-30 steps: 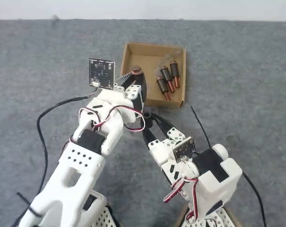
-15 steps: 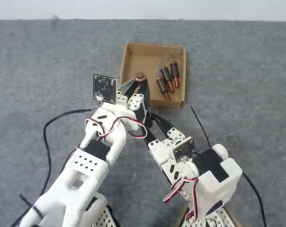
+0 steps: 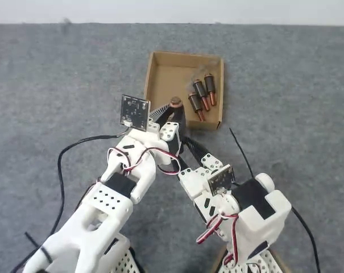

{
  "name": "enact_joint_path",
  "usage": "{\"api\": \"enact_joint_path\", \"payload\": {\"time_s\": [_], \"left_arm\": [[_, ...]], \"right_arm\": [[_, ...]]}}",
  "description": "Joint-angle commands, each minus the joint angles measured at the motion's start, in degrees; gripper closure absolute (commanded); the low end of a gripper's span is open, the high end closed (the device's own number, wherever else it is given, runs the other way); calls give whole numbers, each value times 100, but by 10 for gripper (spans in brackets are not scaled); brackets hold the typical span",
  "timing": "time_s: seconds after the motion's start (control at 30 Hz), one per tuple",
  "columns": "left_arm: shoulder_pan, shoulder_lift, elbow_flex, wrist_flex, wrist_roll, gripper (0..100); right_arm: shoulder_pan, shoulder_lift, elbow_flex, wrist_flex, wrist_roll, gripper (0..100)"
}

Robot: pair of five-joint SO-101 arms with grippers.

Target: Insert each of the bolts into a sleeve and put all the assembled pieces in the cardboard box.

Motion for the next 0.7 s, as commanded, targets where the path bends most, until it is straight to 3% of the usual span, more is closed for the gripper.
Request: {"api": "enact_joint_path", "payload": {"time_s": [0.0,0.27,0.67], "left_arm": [[26,-519,57,-193,-35,988],[26,-1855,752,-202,-35,988],[26,-1943,901,-176,-35,988]], "right_arm": [[-22,-66,-97,57,-53,991],[-22,-66,-105,154,-53,991],[127,-84,-114,154,-53,991]]}}
